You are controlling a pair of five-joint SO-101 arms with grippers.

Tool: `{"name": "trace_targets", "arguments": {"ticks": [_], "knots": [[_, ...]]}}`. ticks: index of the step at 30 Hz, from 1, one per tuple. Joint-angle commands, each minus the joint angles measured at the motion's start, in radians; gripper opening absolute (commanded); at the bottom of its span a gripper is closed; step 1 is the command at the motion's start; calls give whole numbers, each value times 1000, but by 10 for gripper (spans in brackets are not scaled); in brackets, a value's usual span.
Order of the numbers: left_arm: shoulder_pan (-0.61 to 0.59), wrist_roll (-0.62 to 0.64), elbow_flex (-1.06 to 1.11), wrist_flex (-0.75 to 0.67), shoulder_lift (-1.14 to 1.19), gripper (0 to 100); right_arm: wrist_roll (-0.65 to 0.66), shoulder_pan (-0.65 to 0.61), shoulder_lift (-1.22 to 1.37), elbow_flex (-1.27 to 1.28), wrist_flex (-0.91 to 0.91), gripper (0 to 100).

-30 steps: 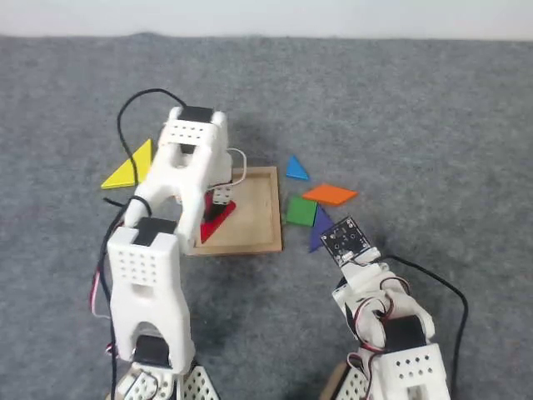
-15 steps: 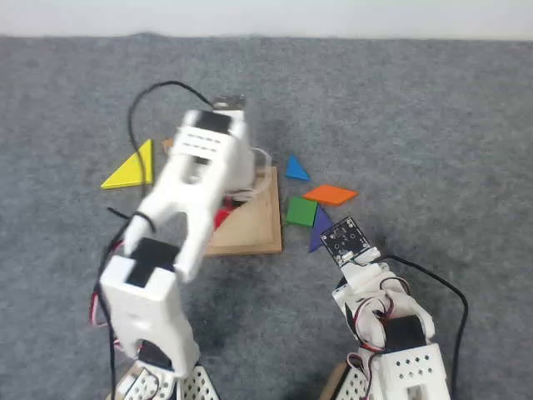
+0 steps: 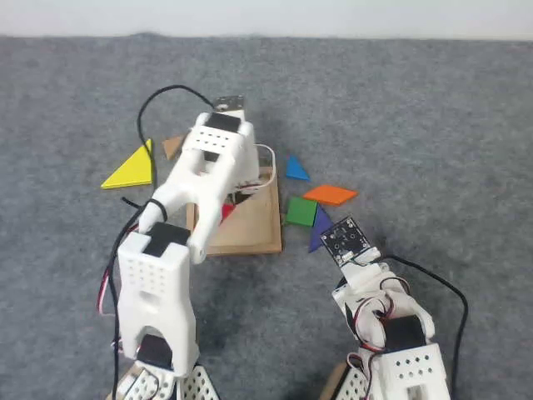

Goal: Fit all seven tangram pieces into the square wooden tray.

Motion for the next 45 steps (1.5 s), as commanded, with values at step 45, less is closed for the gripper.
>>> {"name": "trace_targets", "arguments": {"ticks": [45], "knots": [[-525, -1109, -298, -164, 8, 90, -5, 10, 7, 3, 2, 6]]}}
